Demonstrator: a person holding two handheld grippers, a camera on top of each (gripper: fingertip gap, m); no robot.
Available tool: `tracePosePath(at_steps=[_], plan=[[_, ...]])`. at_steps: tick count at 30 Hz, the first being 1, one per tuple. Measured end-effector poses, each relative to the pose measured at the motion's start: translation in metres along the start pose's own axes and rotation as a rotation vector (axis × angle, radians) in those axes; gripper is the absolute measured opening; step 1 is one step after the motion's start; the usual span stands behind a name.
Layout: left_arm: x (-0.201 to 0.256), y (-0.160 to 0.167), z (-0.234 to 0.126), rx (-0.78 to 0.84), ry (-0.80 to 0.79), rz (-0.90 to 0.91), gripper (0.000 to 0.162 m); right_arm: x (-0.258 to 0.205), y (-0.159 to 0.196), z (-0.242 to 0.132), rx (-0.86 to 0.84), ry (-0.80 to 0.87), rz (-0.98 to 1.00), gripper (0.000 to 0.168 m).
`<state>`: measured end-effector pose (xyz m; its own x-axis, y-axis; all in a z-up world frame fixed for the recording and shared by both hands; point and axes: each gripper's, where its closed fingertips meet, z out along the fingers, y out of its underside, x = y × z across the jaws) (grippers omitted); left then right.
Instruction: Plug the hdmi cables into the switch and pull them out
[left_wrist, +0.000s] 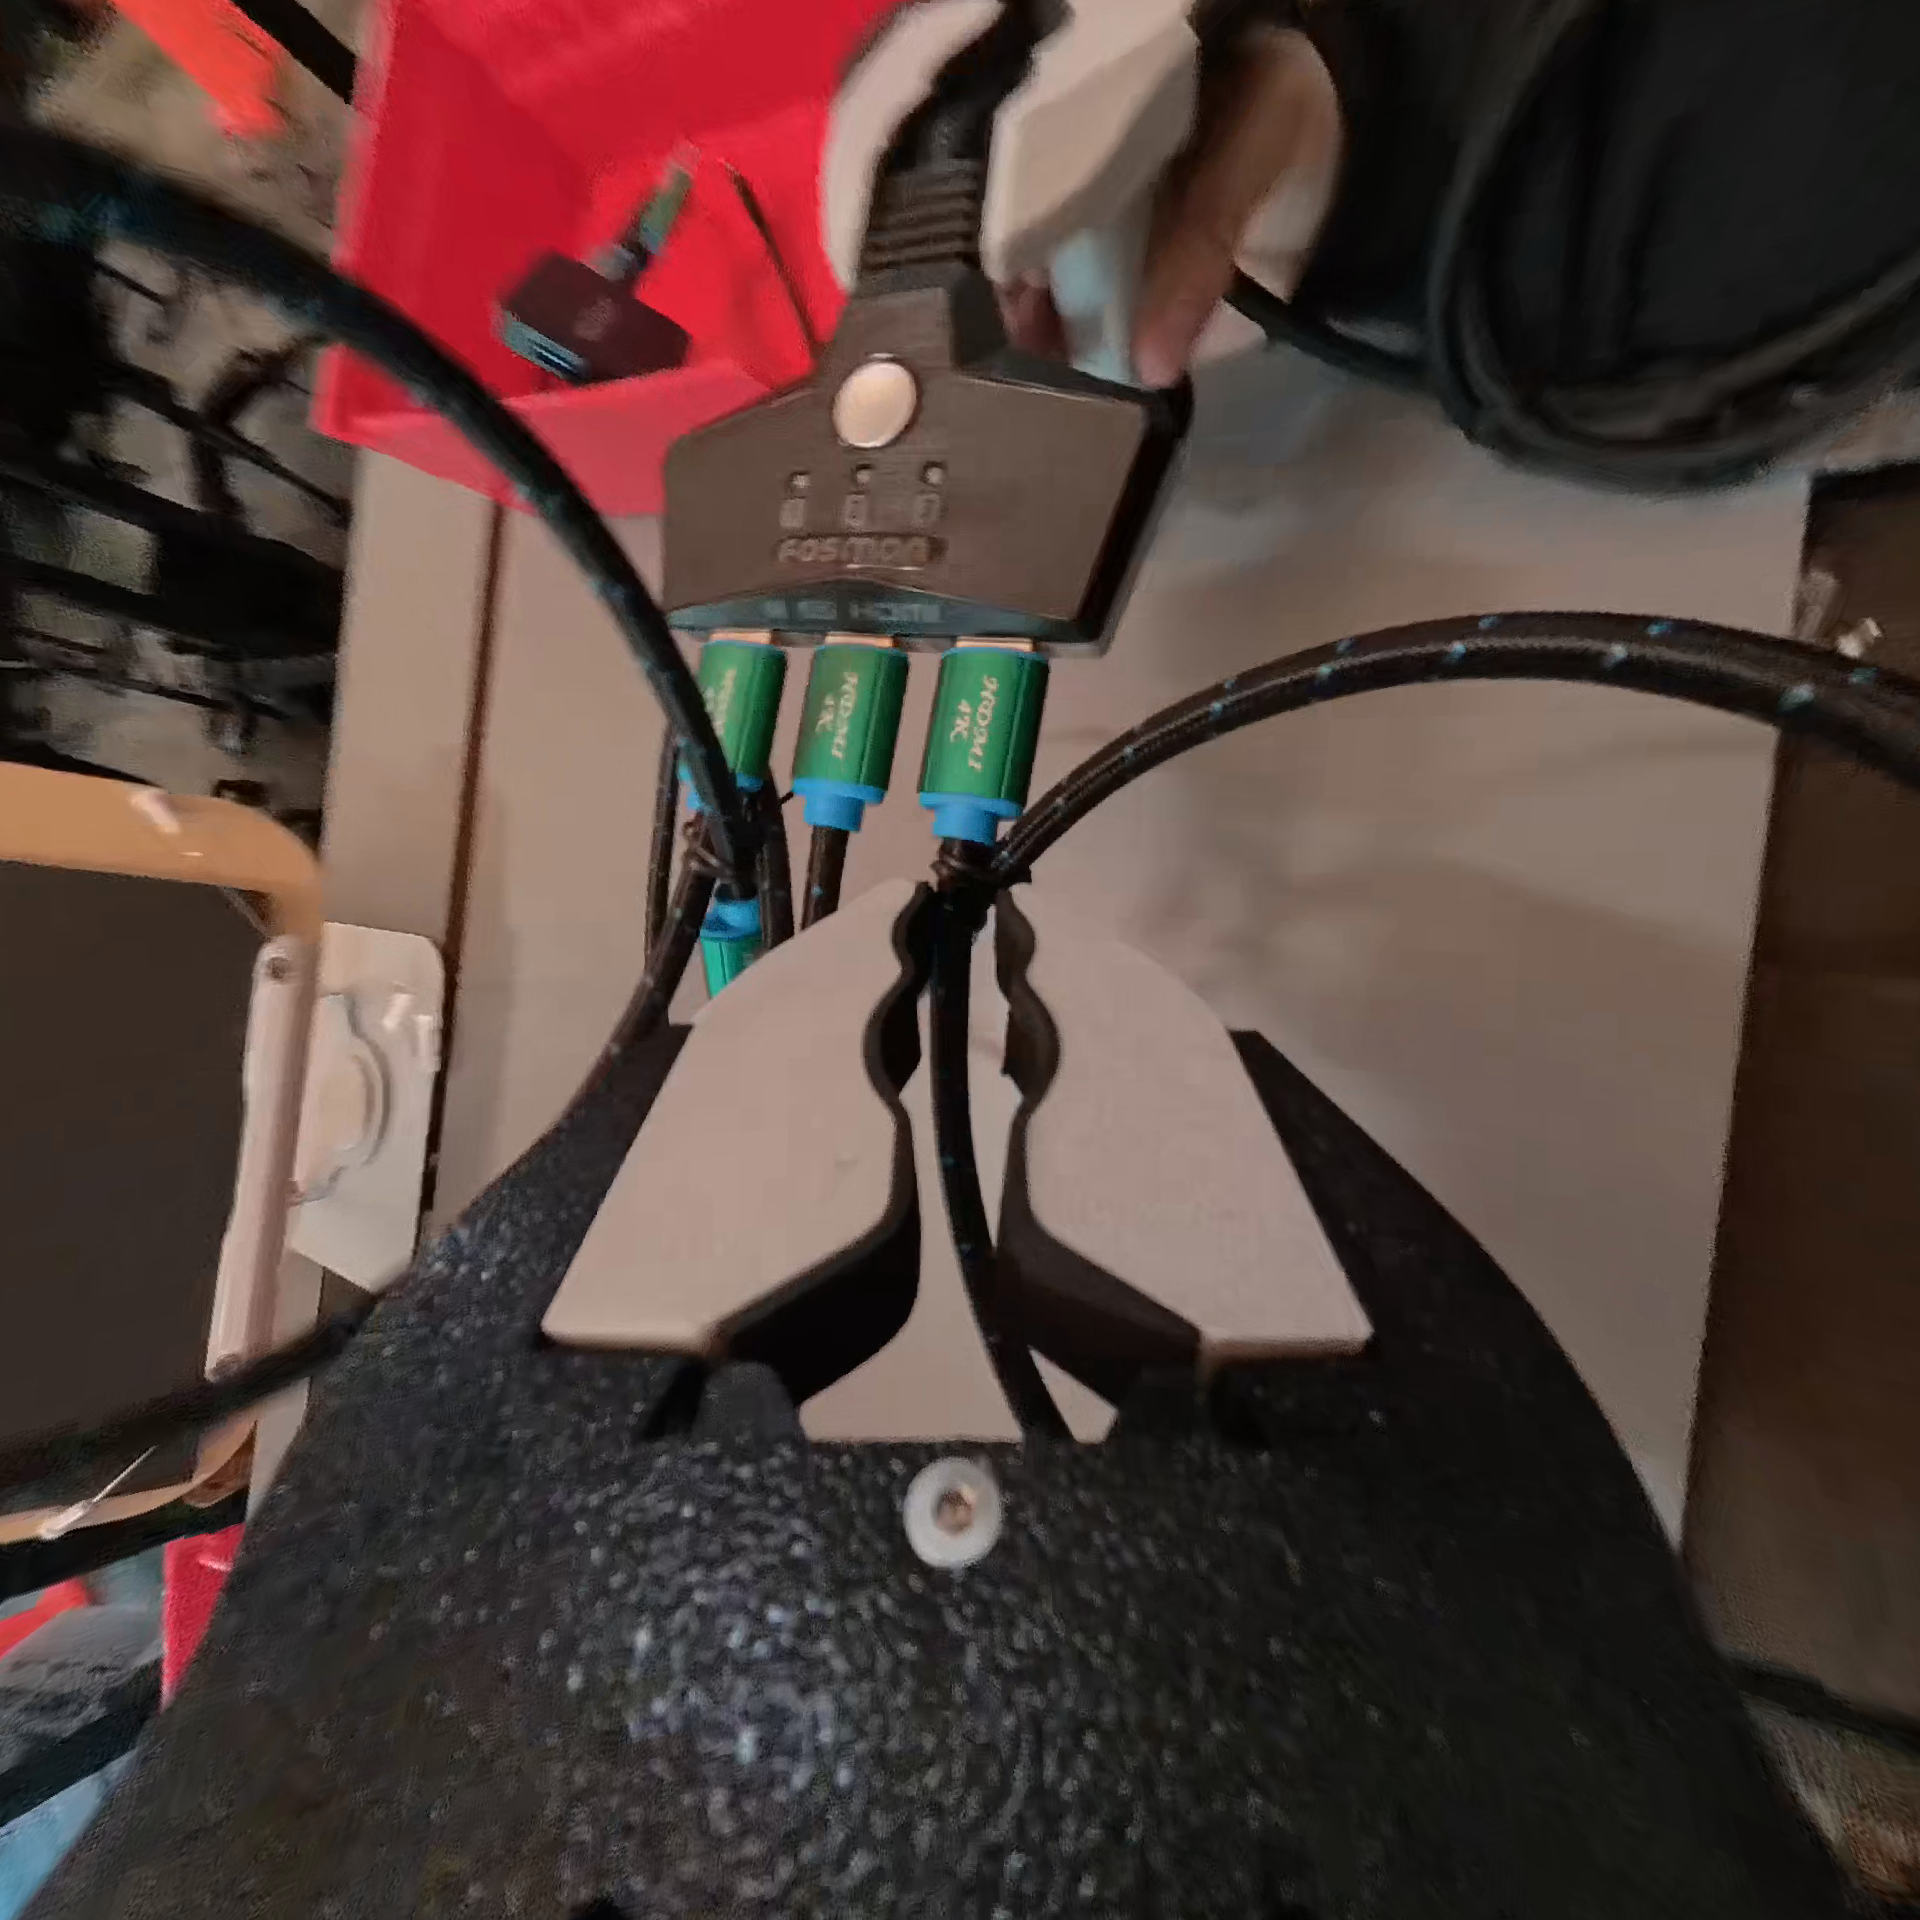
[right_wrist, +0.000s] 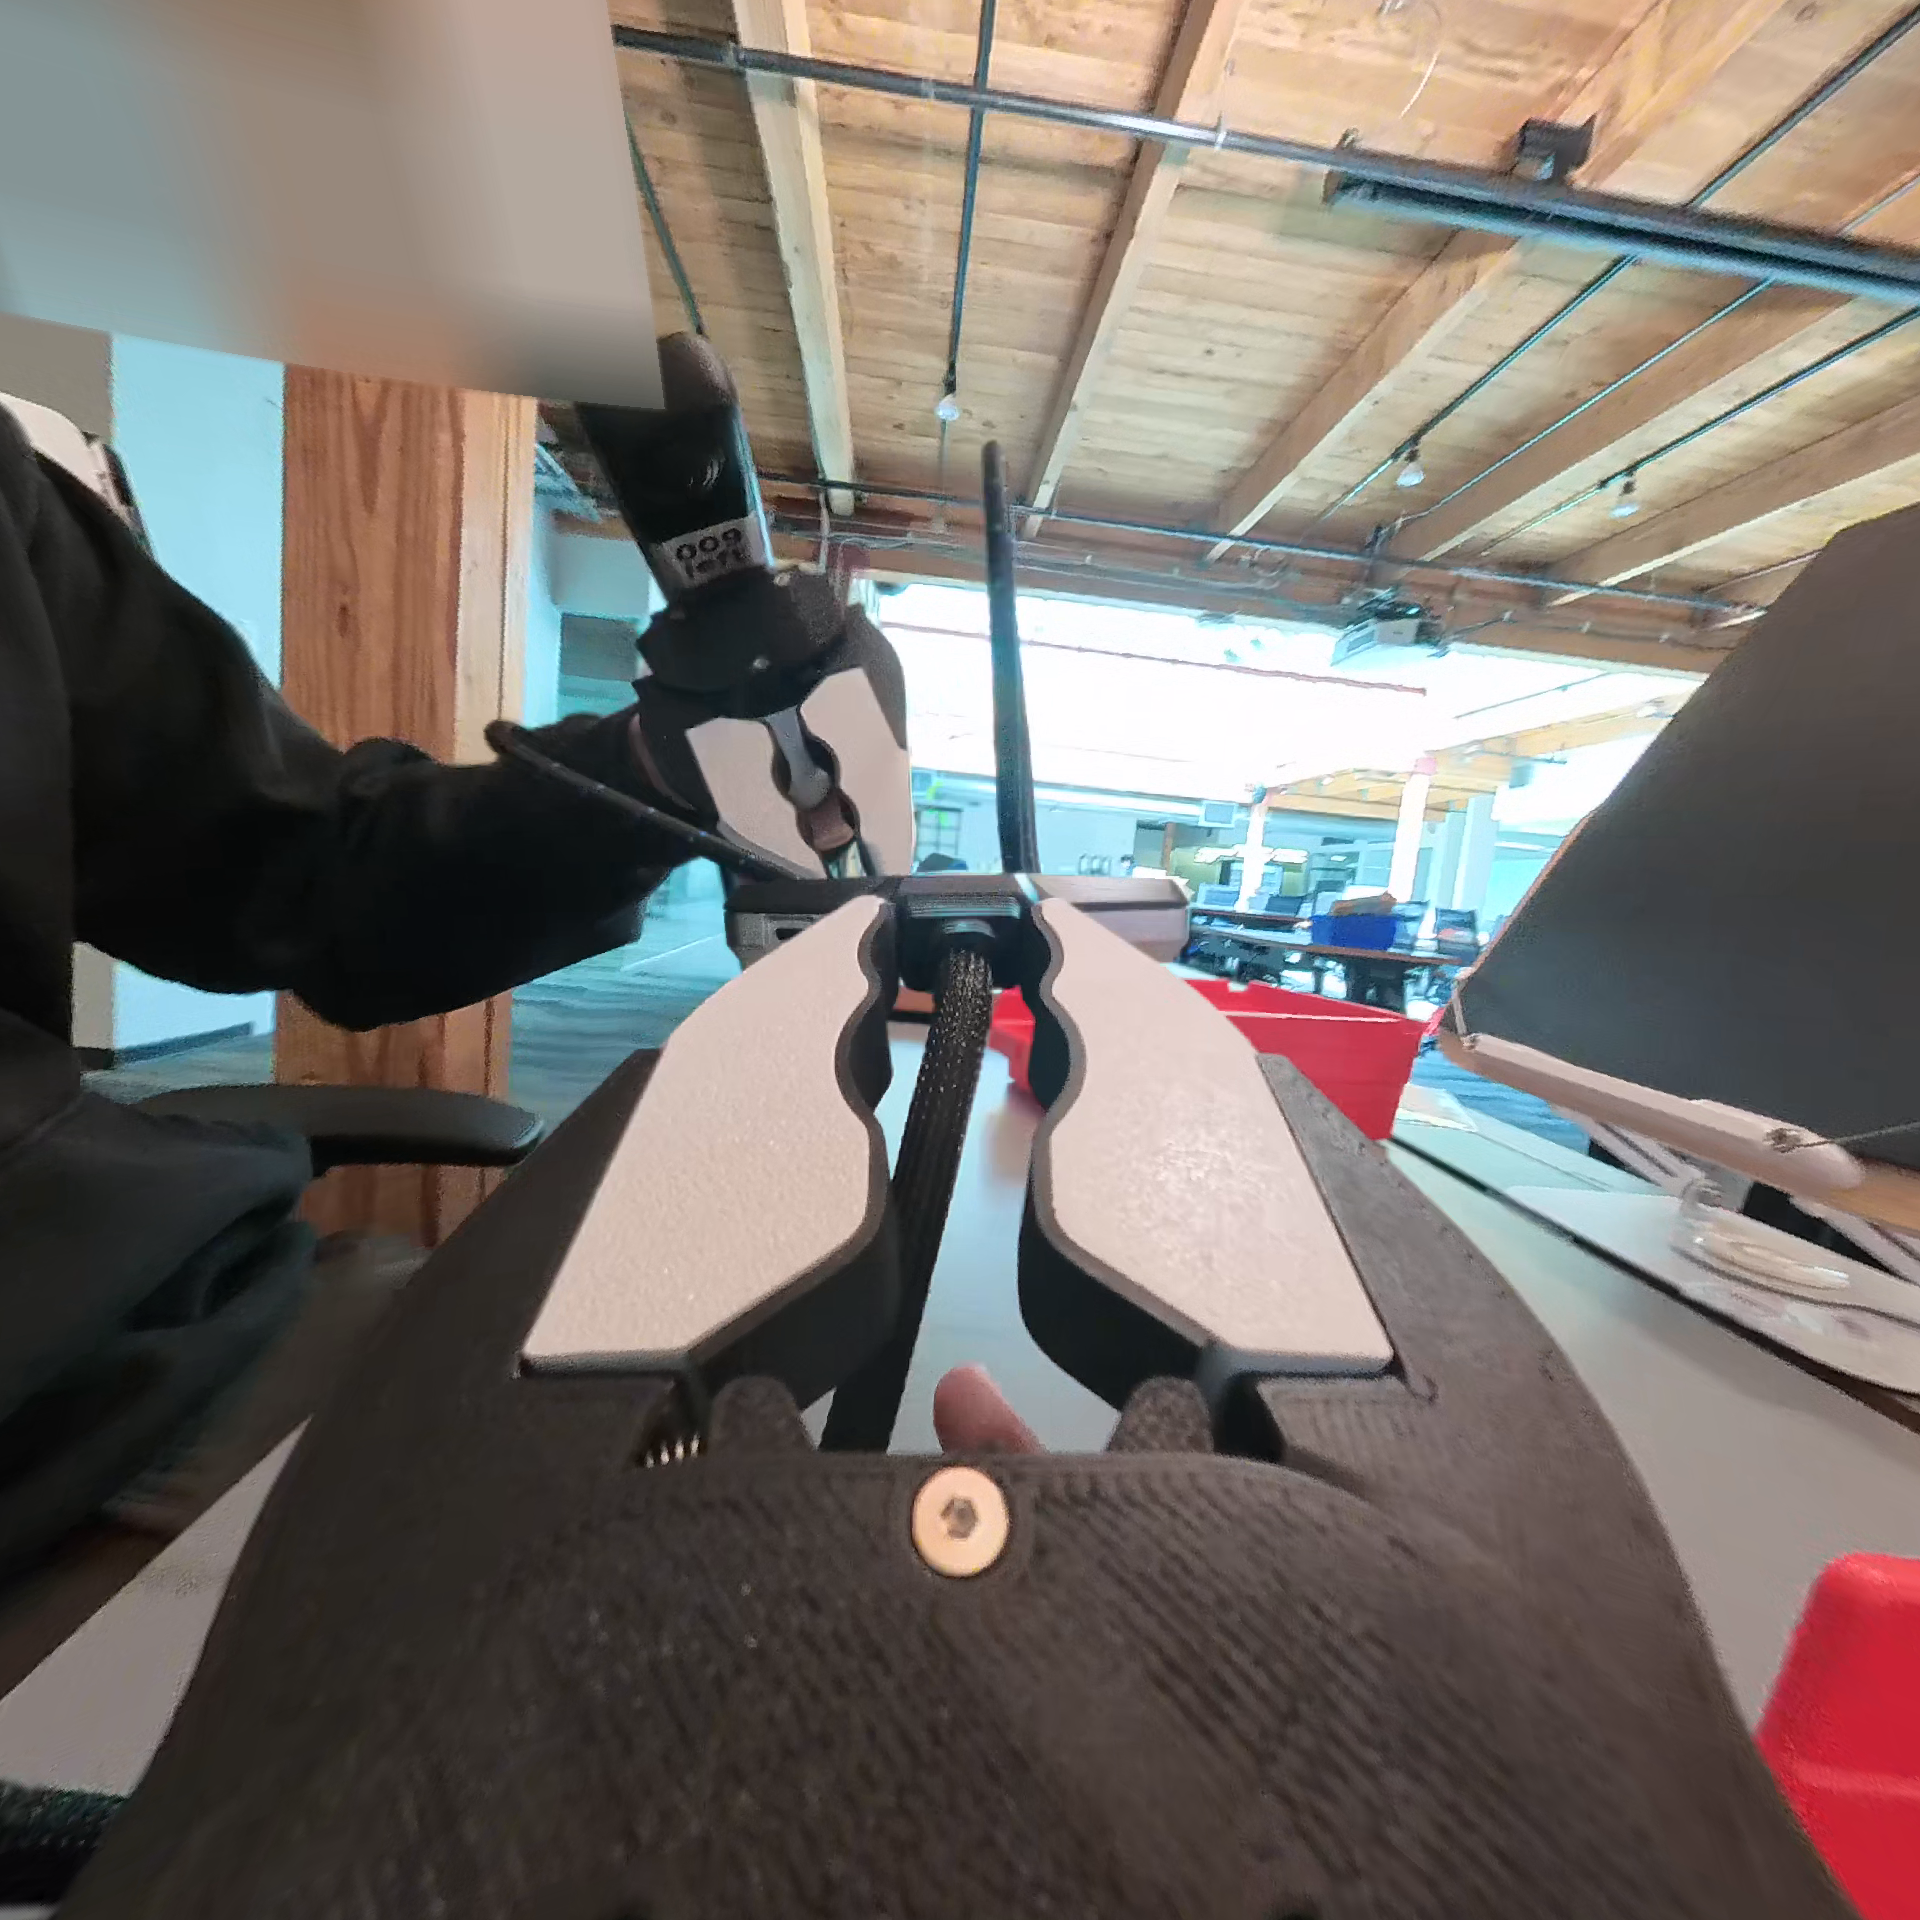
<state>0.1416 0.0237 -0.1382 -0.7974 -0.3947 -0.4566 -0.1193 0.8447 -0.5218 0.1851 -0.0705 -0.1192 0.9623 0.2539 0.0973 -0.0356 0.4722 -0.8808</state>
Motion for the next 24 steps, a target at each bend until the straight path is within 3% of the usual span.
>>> tracePosePath(at_steps=[2,4,7,9,11,14,21,24], plan=[[-0.014,-0.009,-0.011,0.087,-0.085,-0.057,0.020,0.004,-0.005,-0.001,-0.011,0.034,-0.030,0.023],[-0.050,-0.013,-0.040,0.171,-0.316,-0.138,0.028,0.013,-0.005,-0.003,-0.080,0.103,-0.080,0.023],[-0.095,-0.003,-0.108,0.382,-0.693,-0.326,0.024,0.026,-0.008,-0.012,-0.170,0.214,-0.171,0.023],[-0.102,0.019,-0.132,0.474,-0.798,-0.431,0.023,0.036,-0.023,-0.019,-0.181,0.299,-0.230,0.023],[-0.095,0.047,-0.125,0.487,-0.792,-0.504,0.022,0.046,-0.050,-0.023,-0.158,0.376,-0.303,0.023],[-0.072,0.080,-0.085,0.491,-0.690,-0.610,0.022,0.062,-0.108,-0.026,-0.115,0.466,-0.446,0.023],[-0.045,0.106,-0.023,0.549,-0.598,-0.735,0.019,0.154,-0.258,-0.026,-0.278,0.840,-1.009,0.022],[-0.040,0.112,-0.007,0.548,-0.587,-0.738,0.019,0.188,-0.274,-0.042,-0.354,0.978,-1.211,0.022]])
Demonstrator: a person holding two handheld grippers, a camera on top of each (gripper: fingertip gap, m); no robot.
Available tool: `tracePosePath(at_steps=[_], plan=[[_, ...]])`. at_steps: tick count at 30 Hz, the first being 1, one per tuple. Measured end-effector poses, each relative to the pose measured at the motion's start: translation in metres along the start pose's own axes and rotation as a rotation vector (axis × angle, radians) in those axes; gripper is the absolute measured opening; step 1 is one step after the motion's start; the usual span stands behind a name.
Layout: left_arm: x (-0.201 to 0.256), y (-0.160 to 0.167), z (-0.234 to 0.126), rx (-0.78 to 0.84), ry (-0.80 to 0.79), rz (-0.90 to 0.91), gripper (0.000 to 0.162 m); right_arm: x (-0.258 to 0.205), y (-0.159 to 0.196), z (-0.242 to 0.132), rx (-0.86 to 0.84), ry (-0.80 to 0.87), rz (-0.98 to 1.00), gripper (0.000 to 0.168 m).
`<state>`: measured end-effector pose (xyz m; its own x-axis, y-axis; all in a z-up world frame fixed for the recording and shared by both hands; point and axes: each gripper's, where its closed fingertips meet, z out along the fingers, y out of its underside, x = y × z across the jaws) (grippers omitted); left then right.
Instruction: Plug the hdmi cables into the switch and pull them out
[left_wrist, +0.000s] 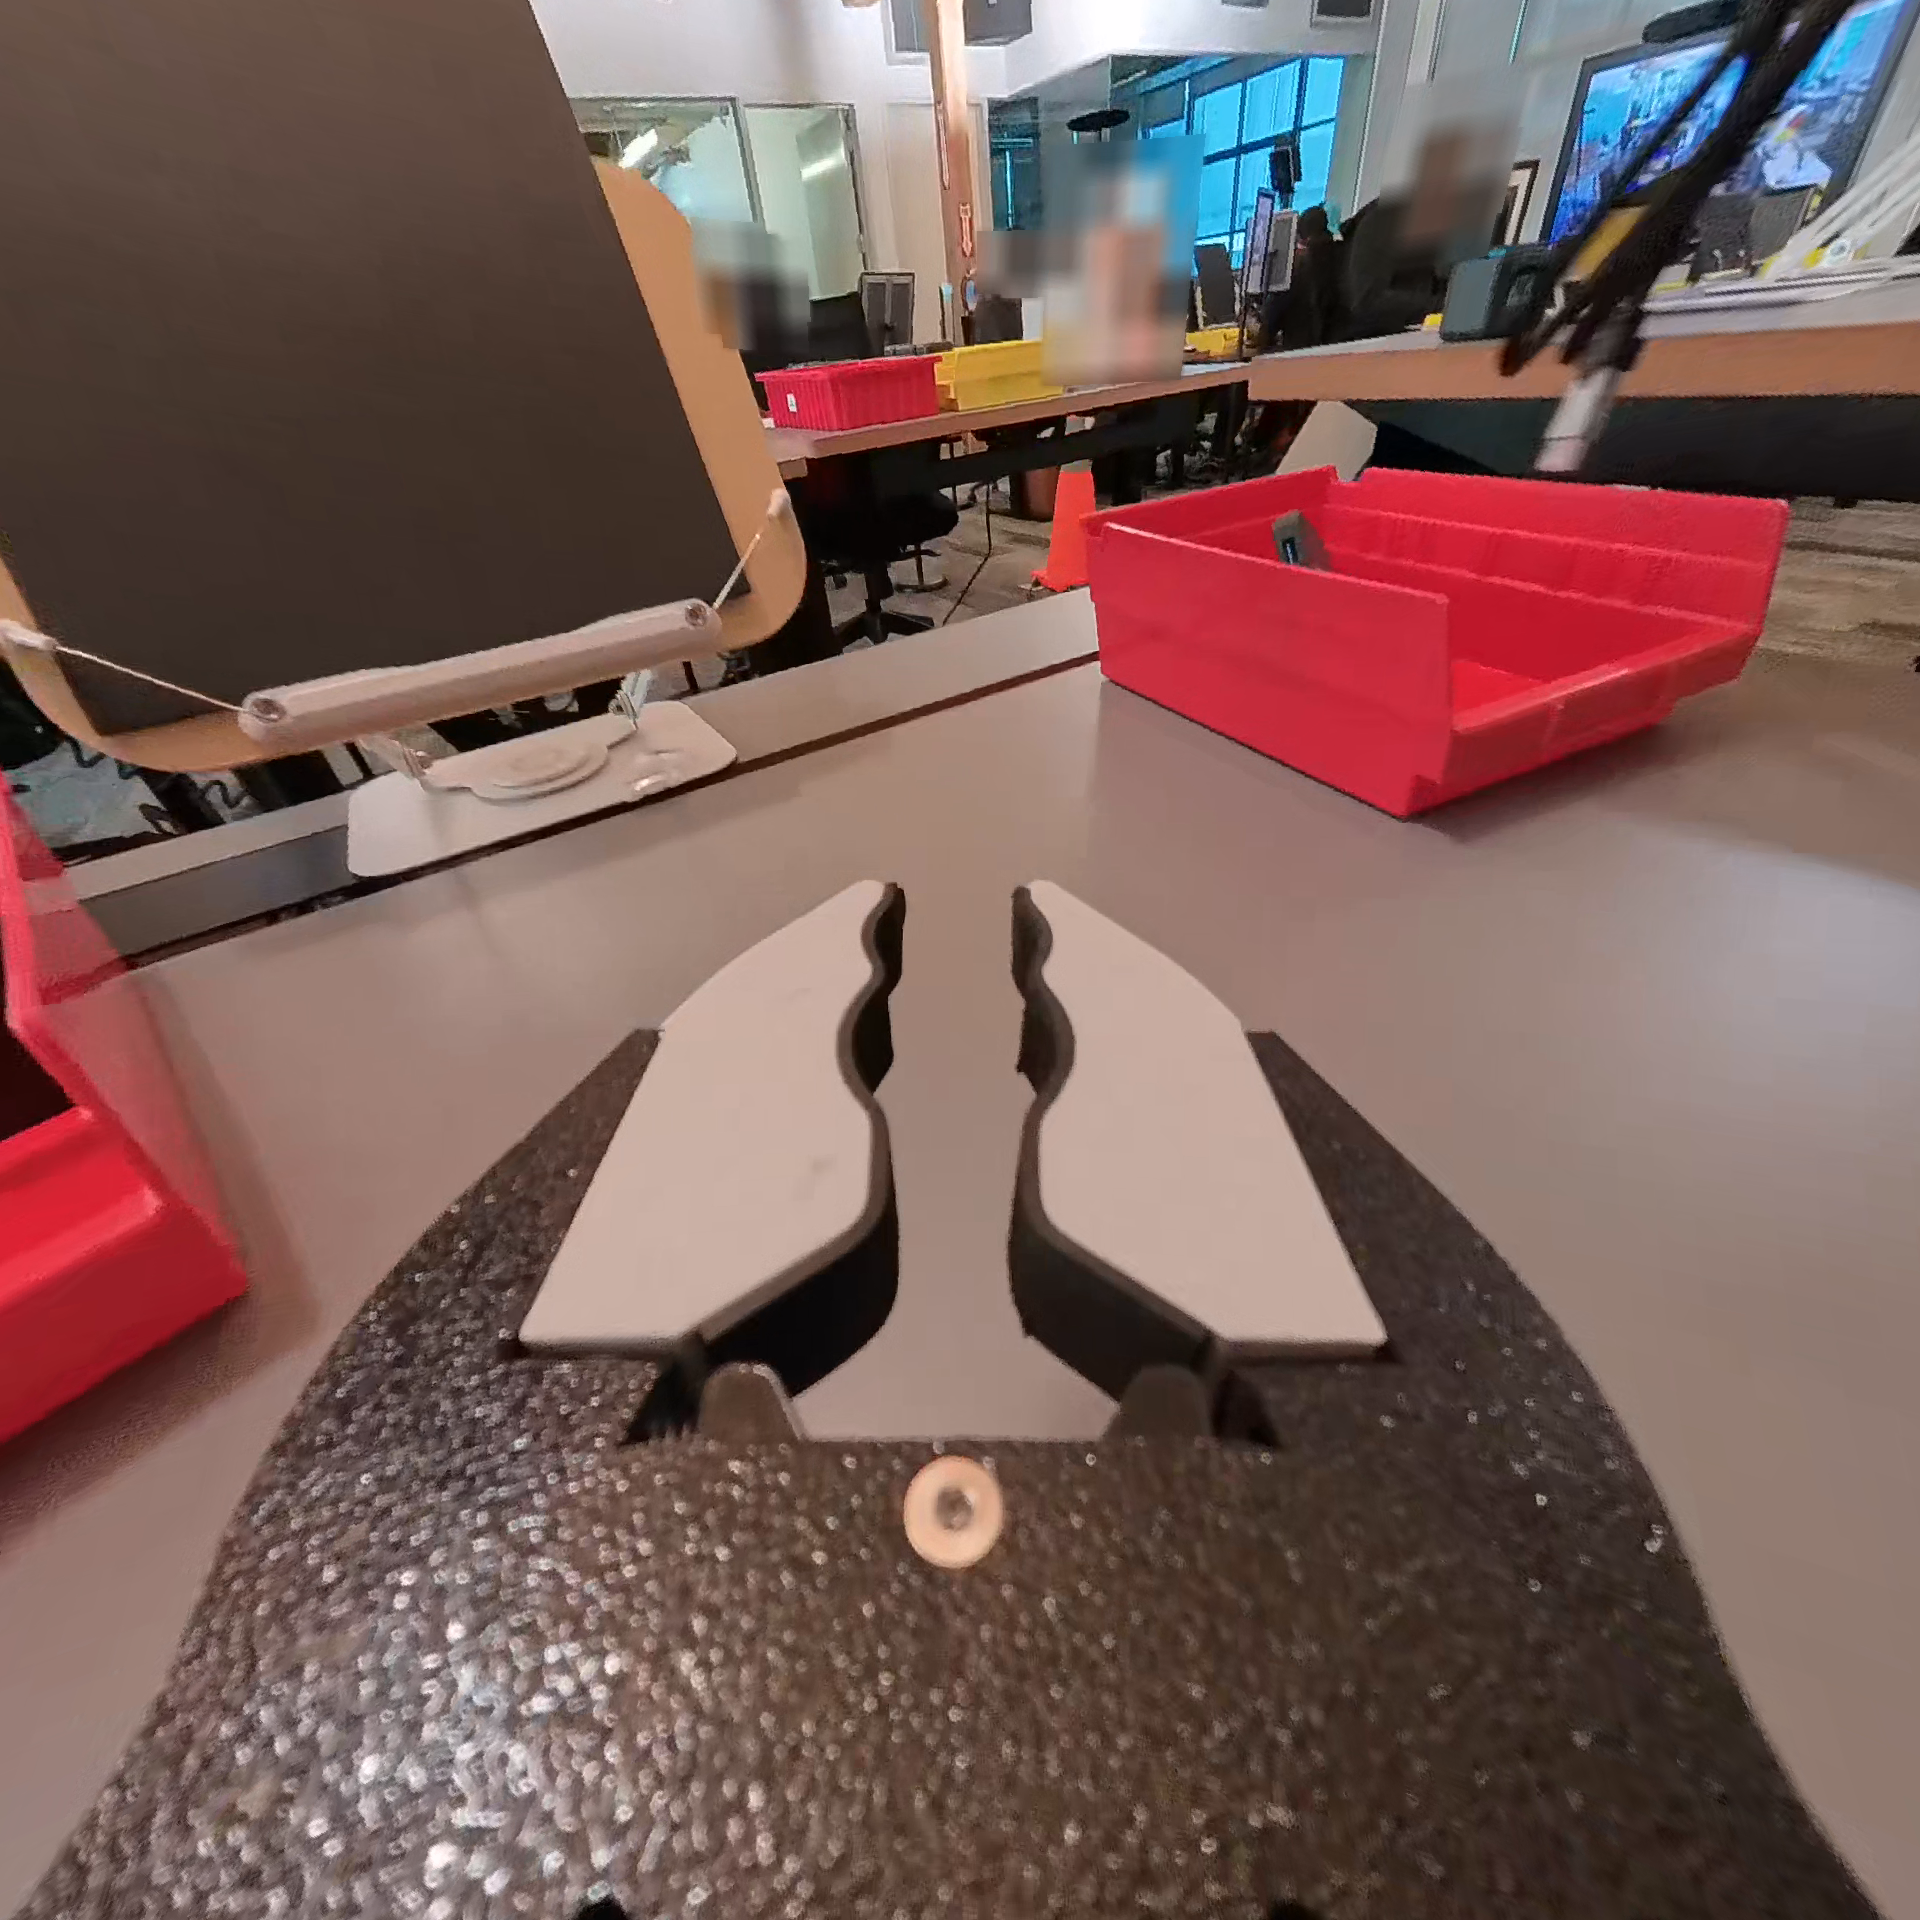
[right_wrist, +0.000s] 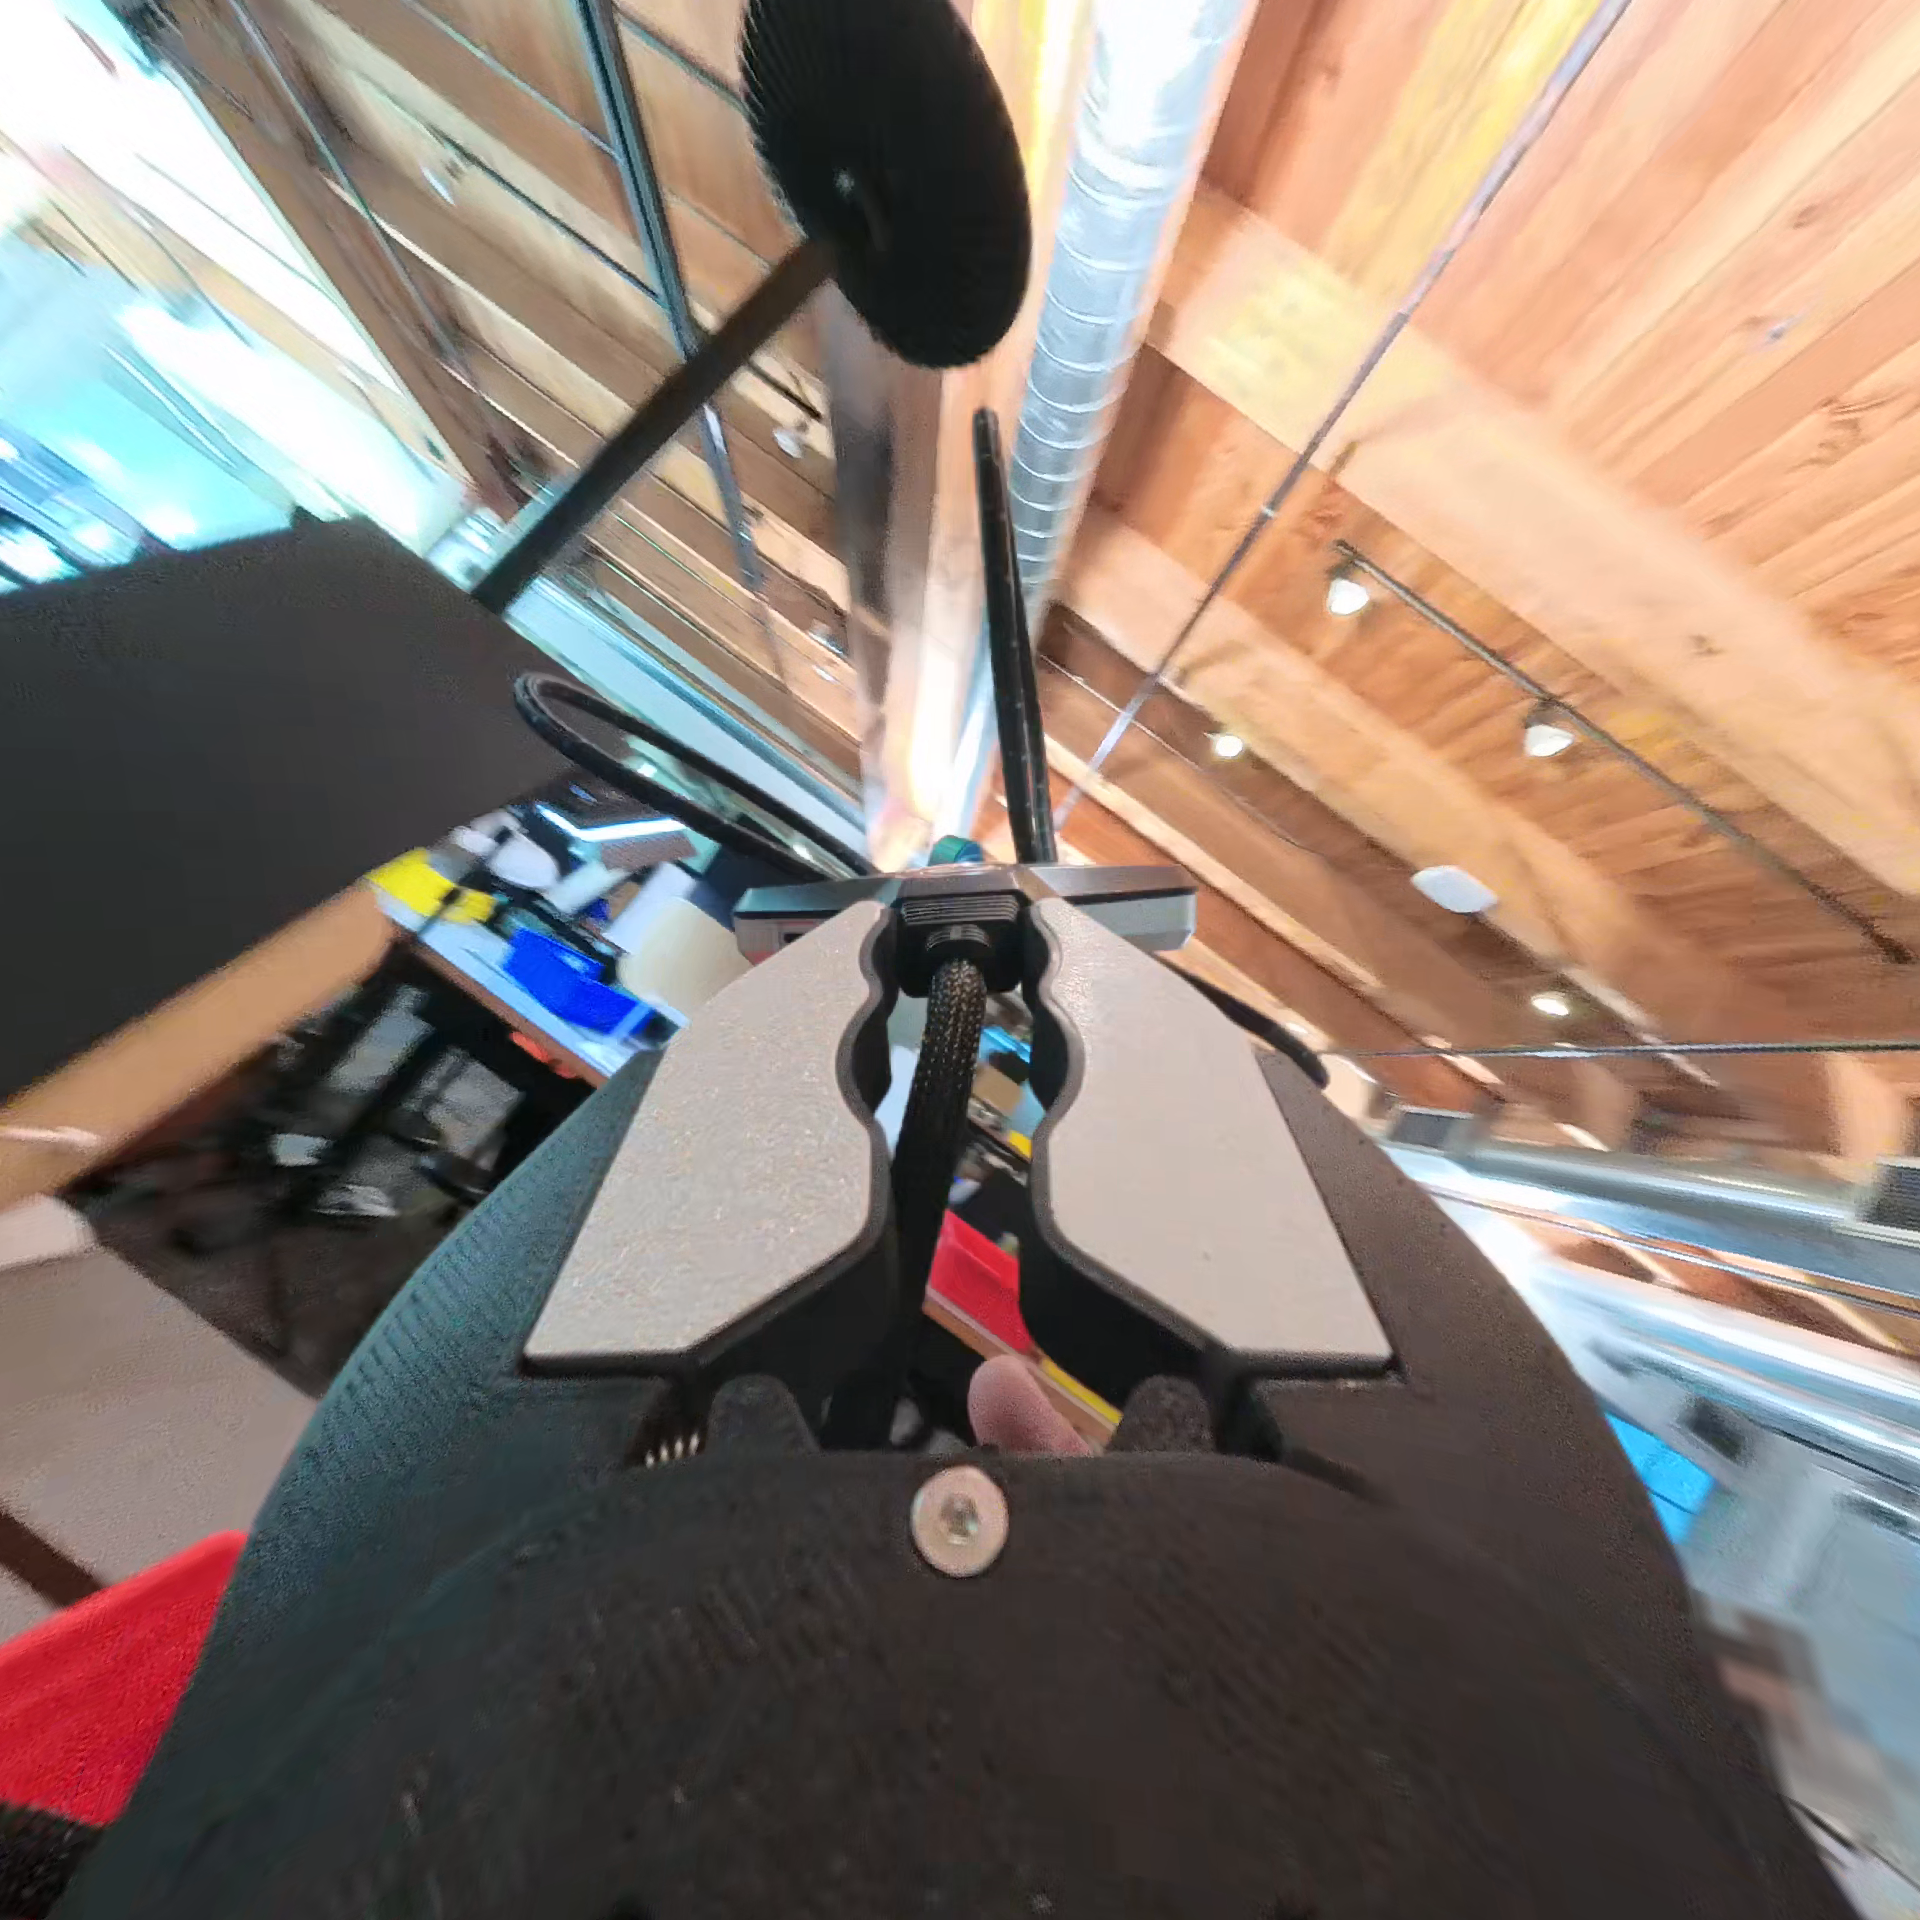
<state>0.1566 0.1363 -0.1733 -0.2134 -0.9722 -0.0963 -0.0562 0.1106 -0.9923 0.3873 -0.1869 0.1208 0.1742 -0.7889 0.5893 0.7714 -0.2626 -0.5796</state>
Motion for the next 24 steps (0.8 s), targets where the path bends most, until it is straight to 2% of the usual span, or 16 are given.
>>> tracePosePath(at_steps=[2,4,8,11,15,18,21,24], plan=[[0.005,0.010,0.003,-0.009,0.020,0.004,0.019,-0.010,0.034,-0.004,-0.066,0.035,-0.042,0.022],[0.009,0.017,0.005,-0.013,0.035,0.021,0.019,-0.035,0.075,-0.020,-0.186,0.028,0.007,0.022],[0.011,0.021,0.005,0.003,0.057,0.052,0.019,-0.097,0.142,-0.063,-0.428,-0.069,-0.096,0.023],[0.012,0.025,0.006,-0.004,0.064,0.060,0.019,-0.120,0.156,-0.086,-0.534,-0.171,-0.089,0.023],[0.016,0.026,0.009,-0.008,0.081,0.069,0.018,-0.145,0.168,-0.111,-0.643,-0.387,-0.116,0.023],[0.021,0.029,0.012,-0.036,0.099,0.073,0.019,-0.158,0.182,-0.128,-0.785,-0.523,-0.053,0.025],[0.026,0.032,0.014,-0.059,0.117,0.087,0.022,-0.165,0.194,-0.147,-0.980,-0.627,0.004,0.056],[0.029,0.036,0.014,-0.087,0.120,0.099,0.026,-0.154,0.194,-0.148,-1.051,-0.554,-0.003,0.056]])
